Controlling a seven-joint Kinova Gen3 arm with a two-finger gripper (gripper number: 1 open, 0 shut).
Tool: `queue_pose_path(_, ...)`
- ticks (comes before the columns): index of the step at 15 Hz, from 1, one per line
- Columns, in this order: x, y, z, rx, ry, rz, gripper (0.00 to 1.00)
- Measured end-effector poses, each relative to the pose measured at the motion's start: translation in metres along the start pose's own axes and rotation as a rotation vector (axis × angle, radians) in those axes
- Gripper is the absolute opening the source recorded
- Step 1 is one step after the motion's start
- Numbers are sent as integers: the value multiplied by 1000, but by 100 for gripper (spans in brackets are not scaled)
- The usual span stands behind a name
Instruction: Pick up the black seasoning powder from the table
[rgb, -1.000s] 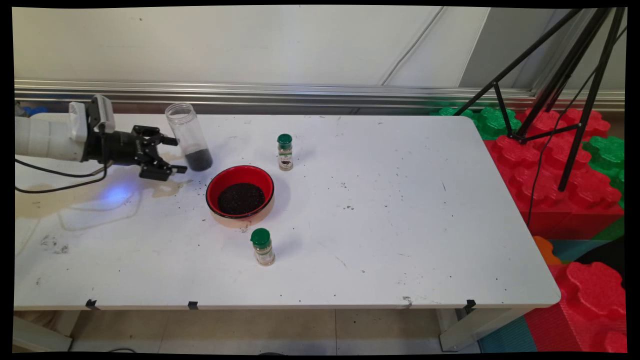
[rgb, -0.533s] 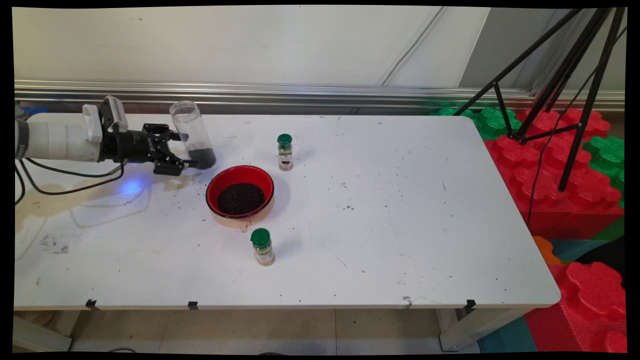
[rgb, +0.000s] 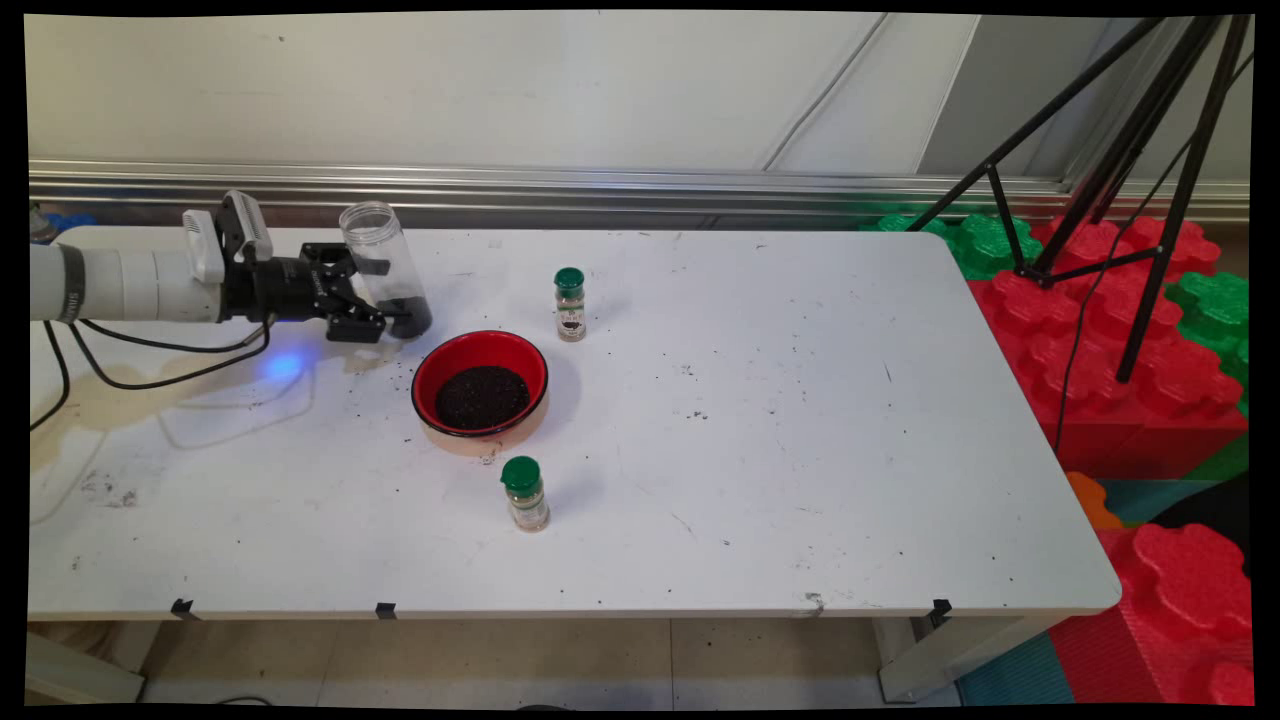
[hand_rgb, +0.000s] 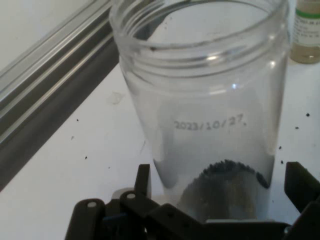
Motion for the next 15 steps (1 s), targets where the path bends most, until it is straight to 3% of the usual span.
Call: queue_pose_path(15,-7,1,7,4,67,-24,100)
